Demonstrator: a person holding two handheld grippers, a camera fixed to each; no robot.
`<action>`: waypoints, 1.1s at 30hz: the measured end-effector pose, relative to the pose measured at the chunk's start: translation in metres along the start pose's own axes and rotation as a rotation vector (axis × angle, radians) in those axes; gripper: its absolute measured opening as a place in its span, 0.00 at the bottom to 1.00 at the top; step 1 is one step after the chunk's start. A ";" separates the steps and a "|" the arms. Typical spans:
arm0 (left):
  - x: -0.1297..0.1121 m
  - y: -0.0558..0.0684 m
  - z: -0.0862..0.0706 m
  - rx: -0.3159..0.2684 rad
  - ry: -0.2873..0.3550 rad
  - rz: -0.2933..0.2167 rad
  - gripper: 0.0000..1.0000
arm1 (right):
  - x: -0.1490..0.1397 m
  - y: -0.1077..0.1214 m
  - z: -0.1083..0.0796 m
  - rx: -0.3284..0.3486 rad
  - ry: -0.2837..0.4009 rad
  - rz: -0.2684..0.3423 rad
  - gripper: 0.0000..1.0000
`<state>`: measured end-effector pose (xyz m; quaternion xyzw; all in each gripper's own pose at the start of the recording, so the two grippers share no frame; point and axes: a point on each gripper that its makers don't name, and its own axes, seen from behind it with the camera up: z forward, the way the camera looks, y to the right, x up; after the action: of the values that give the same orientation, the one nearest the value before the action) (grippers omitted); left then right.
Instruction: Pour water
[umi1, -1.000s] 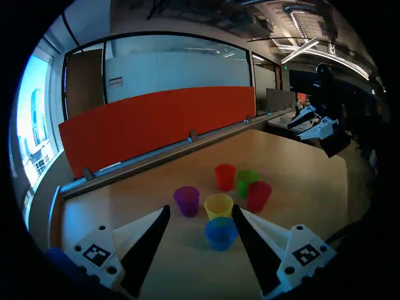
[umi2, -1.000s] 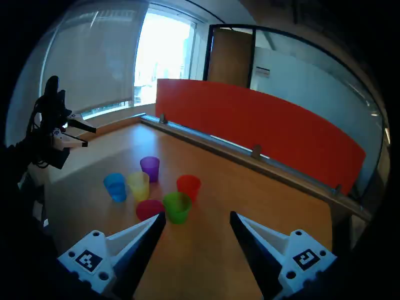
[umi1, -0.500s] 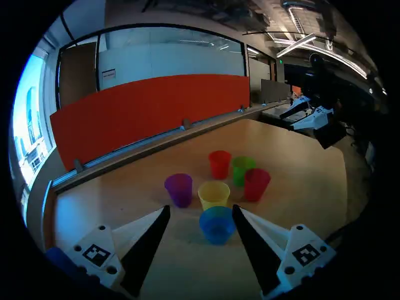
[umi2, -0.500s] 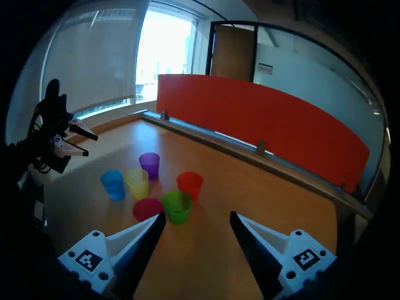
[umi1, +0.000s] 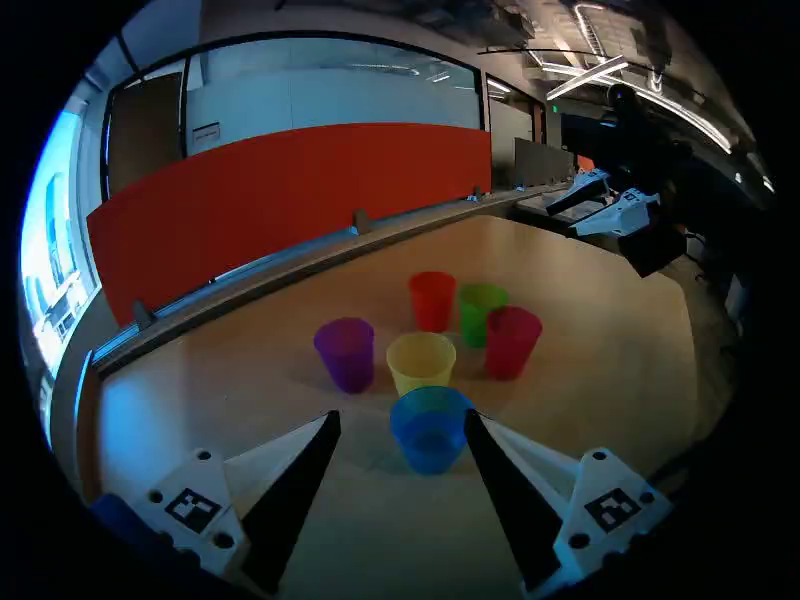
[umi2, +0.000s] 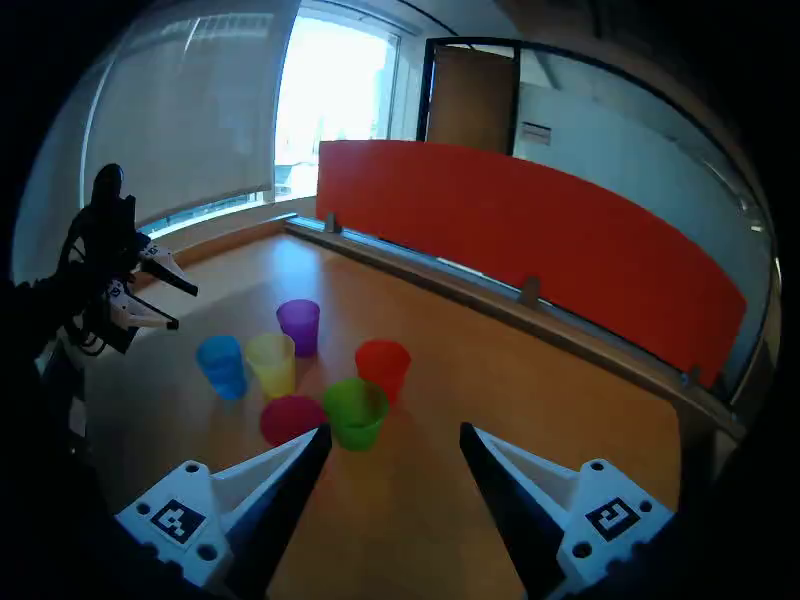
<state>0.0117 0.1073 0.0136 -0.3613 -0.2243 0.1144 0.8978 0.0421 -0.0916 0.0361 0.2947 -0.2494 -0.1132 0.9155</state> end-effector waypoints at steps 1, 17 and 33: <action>-0.002 0.001 0.001 -0.005 -0.004 0.001 0.92 | 0.000 0.000 0.001 0.001 -0.001 -0.001 1.00; -0.027 0.020 0.021 -0.049 -0.058 0.052 0.92 | -0.001 0.002 0.010 0.002 -0.010 -0.016 1.00; -0.044 0.027 0.046 -0.070 -0.097 0.046 0.92 | -0.003 0.004 0.017 0.006 -0.015 -0.018 1.00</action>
<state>-0.0503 0.1383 0.0099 -0.3915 -0.2628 0.1444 0.8700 0.0313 -0.0955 0.0498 0.2986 -0.2541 -0.1227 0.9117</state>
